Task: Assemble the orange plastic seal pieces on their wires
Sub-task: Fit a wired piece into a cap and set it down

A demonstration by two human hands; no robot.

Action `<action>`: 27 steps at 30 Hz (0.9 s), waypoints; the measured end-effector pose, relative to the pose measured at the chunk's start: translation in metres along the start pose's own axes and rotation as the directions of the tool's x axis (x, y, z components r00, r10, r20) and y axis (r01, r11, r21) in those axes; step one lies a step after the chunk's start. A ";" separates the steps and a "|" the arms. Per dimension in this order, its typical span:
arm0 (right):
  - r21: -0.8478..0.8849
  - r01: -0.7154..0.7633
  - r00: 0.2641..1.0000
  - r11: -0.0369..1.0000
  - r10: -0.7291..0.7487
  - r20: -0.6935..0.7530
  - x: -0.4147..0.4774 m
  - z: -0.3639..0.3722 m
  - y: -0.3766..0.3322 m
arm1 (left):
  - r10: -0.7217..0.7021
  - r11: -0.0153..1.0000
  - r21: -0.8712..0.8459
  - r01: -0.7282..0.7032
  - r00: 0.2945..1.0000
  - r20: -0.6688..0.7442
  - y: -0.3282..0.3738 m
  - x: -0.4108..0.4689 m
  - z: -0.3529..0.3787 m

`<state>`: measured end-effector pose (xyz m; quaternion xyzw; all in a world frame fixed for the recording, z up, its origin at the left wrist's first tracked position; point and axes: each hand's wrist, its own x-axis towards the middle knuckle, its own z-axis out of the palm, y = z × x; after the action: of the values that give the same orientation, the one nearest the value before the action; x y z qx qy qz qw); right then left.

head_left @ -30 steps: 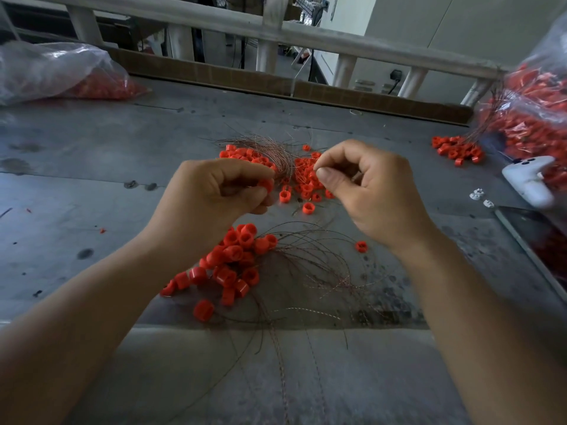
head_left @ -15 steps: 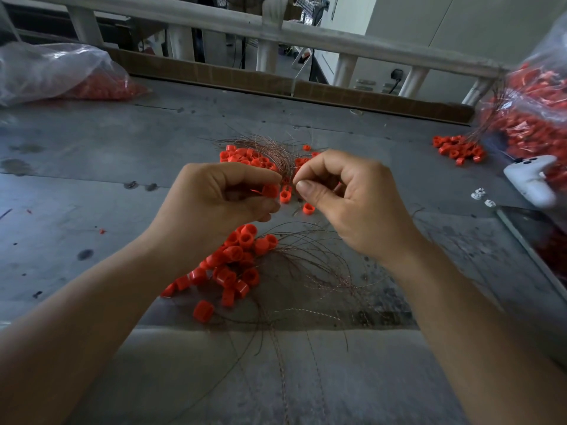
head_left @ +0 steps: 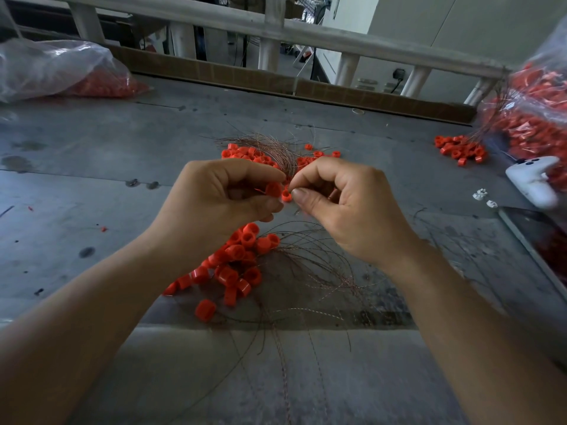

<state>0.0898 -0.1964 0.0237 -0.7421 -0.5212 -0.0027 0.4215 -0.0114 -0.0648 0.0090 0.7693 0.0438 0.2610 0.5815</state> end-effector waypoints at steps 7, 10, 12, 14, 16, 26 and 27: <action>0.004 0.016 1.000 1.000 -0.016 0.006 -0.001 0.001 0.000 | -0.009 0.998 -0.059 0.009 1.000 0.007 -0.001 -0.001 0.000; 0.005 0.014 1.000 1.000 -0.015 0.009 -0.001 0.002 0.000 | -0.013 0.998 -0.060 0.013 1.000 0.008 -0.001 -0.001 0.000; 0.007 0.012 1.000 1.000 -0.012 0.011 -0.001 0.001 0.000 | -0.018 0.998 -0.058 0.019 1.000 0.011 0.000 -0.002 -0.001; 0.008 0.012 1.000 1.000 -0.012 0.008 -0.001 0.000 0.000 | -0.024 0.998 -0.056 0.025 1.000 0.018 0.000 -0.002 -0.001; 0.018 0.014 1.000 1.000 -0.014 -0.018 0.000 -0.002 0.000 | -0.036 0.998 -0.059 0.038 0.999 0.025 0.001 -0.002 -0.001; 0.199 0.072 0.997 0.977 -0.072 -0.008 0.000 0.006 -0.005 | -0.098 0.972 -0.207 0.112 0.992 0.074 -0.001 0.000 -0.003; 0.212 0.069 0.998 0.975 -0.070 -0.004 0.000 0.006 -0.005 | -0.110 0.962 -0.242 0.124 0.992 0.069 -0.001 0.000 -0.004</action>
<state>0.0834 -0.1920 0.0230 -0.6742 -0.5451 0.0394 0.4967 -0.0123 -0.0609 0.0085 0.6942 0.0406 0.2084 0.6878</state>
